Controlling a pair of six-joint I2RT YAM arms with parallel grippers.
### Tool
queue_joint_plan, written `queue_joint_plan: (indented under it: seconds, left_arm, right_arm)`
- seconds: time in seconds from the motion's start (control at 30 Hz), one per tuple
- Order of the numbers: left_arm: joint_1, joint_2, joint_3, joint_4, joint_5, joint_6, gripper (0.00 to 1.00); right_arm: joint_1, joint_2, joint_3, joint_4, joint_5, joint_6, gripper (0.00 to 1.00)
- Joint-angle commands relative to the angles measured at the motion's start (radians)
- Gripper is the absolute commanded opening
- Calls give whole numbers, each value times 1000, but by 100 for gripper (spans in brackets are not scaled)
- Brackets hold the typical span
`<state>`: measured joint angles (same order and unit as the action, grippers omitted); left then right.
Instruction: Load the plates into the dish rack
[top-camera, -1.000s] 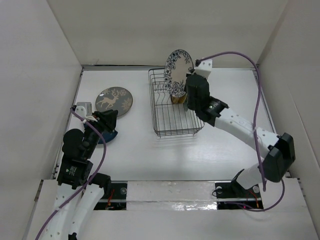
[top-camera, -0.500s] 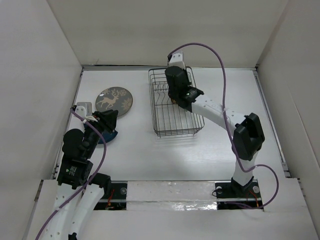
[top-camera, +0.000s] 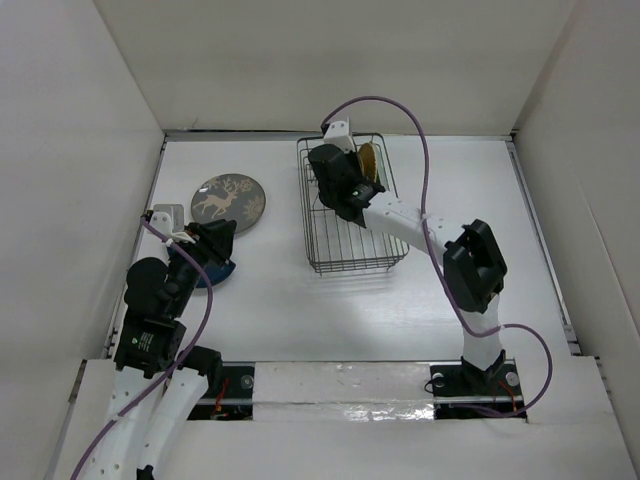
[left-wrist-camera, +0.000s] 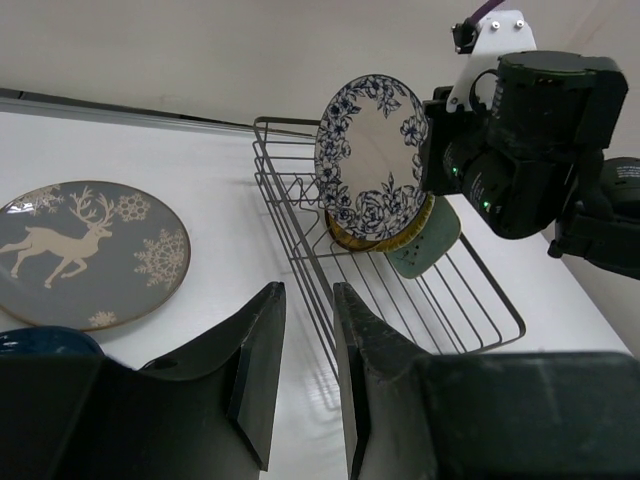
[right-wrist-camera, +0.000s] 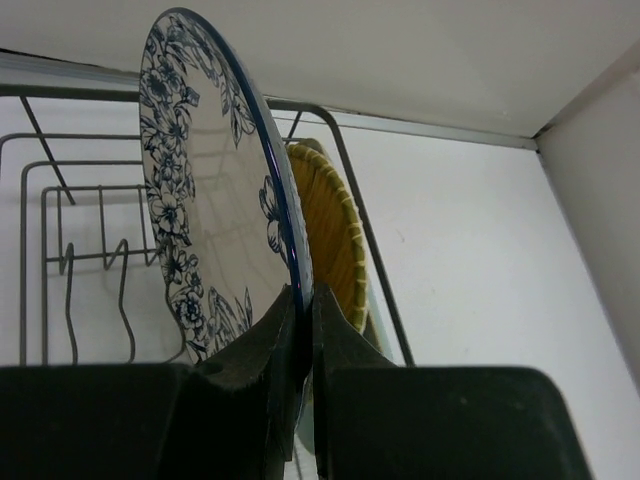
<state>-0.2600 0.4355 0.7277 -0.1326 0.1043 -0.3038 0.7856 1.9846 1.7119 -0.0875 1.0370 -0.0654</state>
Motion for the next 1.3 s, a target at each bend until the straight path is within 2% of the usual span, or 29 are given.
queue_joint_plan:
  seconds: [0.0, 0.13, 0.2, 0.27, 0.3, 0.4, 0.57, 0.73, 0.8, 0.83, 0.87, 0.9, 0.93, 1.0, 1.13, 1.2, 1.27]
  left_arm:
    - [5, 8, 18, 34, 12, 2, 23]
    - [5, 9, 18, 36, 14, 2, 23]
    - [5, 11, 18, 36, 14, 0, 23]
    - [5, 12, 18, 37, 14, 0, 23]
    - [5, 14, 18, 37, 14, 0, 23]
    - [5, 12, 16, 37, 12, 0, 23]
    - [5, 16, 16, 37, 3, 2, 24]
    - [5, 11, 19, 37, -12, 0, 24]
    - [5, 0, 19, 39, -26, -1, 24]
    - [5, -6, 21, 42, -41, -3, 21]
    - [5, -12, 19, 44, -52, -4, 18]
    - [5, -26, 19, 45, -63, -11, 14]
    - [14, -35, 19, 47, -84, -14, 6]
    - [15, -63, 18, 56, -95, -21, 0]
    - [15, -90, 24, 60, -161, -34, 0]
    - [15, -101, 22, 59, -175, -34, 0]
    - [15, -104, 21, 57, -184, -34, 0]
  right_arm:
    - [14, -4, 54, 5, 44, 180, 0]
    - [14, -1, 19, -29, 38, 272, 1]
    - [14, -6, 0, -29, 38, 294, 6]
    - [14, -9, -3, -32, 38, 305, 16]
    - [14, -15, -6, -37, 32, 311, 23]
    - [14, -39, -20, -35, 17, 325, 29]
    - [23, -89, -37, -31, -29, 334, 47]
    - [76, -191, -75, 17, -106, 302, 56]
    - [104, -248, -119, 73, -221, 288, 51]
    - [137, -260, -133, 77, -276, 291, 26]
    - [155, -270, -146, 113, -389, 292, 12]
    - [174, -270, -162, 141, -435, 300, 3]
    - [214, -262, -166, 152, -481, 314, 0]
    - [251, -204, -137, 158, -598, 332, 0]
    - [319, -51, -17, 128, -710, 395, 0]
    - [339, 11, 32, 109, -758, 410, 7]
    - [339, 106, 115, 91, -813, 444, 22]
